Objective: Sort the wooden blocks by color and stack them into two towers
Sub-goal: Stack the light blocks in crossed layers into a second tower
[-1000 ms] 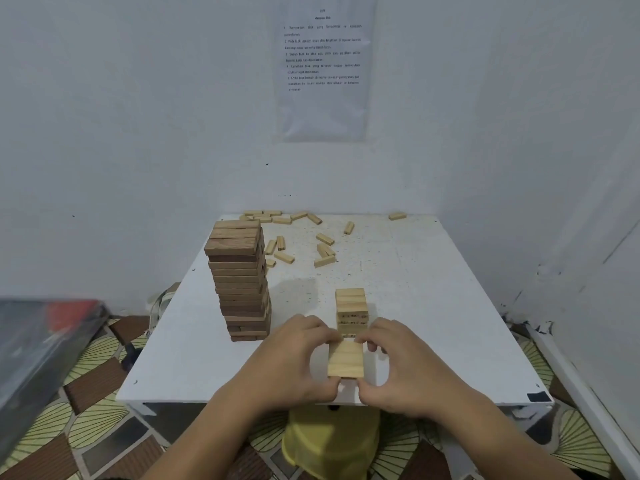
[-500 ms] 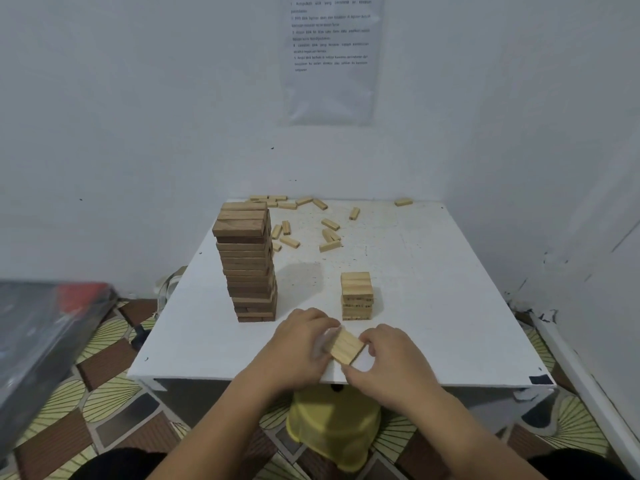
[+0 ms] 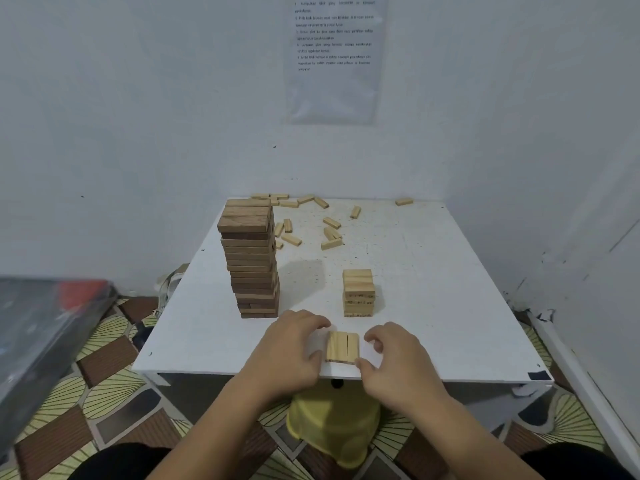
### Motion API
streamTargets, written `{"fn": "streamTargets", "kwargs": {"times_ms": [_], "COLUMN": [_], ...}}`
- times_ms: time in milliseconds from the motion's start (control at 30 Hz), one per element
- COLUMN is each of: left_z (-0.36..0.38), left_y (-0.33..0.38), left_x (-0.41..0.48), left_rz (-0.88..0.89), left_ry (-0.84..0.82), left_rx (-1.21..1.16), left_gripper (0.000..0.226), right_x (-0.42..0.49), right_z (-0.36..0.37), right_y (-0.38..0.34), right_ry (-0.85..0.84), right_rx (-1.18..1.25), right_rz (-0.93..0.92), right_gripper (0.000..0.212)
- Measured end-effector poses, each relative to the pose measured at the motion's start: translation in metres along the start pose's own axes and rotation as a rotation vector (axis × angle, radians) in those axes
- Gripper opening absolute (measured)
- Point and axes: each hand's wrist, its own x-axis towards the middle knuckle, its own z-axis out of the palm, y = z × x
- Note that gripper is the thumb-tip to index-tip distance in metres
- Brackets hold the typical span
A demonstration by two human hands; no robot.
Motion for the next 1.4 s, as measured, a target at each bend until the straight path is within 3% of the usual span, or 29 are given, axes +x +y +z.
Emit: {"fn": "streamTargets", "kwargs": {"times_ms": [167, 267, 700, 900, 1100, 1400], "left_z": [-0.003, -0.002, -0.004, -0.012, -0.031, -0.077], "left_y": [-0.001, 0.004, 0.004, 0.01, 0.024, 0.054], "left_x": [0.011, 0.02, 0.03, 0.028, 0.026, 0.099], "left_rz": [0.059, 0.078, 0.095, 0.128, 0.226, 0.205], "left_ry": [-0.136, -0.155, -0.208, -0.197, -0.093, 0.025], "left_rx": [0.117, 0.199, 0.114, 0.085, 0.039, 0.079], "left_gripper": [0.074, 0.072, 0.063, 0.056, 0.056, 0.051], "right_x": [0.015, 0.022, 0.035, 0.028, 0.026, 0.089], "right_z": [-0.007, -0.008, -0.001, -0.003, -0.034, -0.101], "right_y": [0.0, 0.0, 0.006, 0.006, 0.004, -0.006], "right_ry": [-0.162, -0.201, -0.208, -0.182, -0.135, -0.022], "right_rx": [-0.071, -0.119, -0.109, -0.129, -0.067, -0.007], "right_rz": [-0.128, -0.152, -0.223, -0.302, -0.388, -0.381], "right_gripper": [0.072, 0.071, 0.054, 0.046, 0.055, 0.048]}}
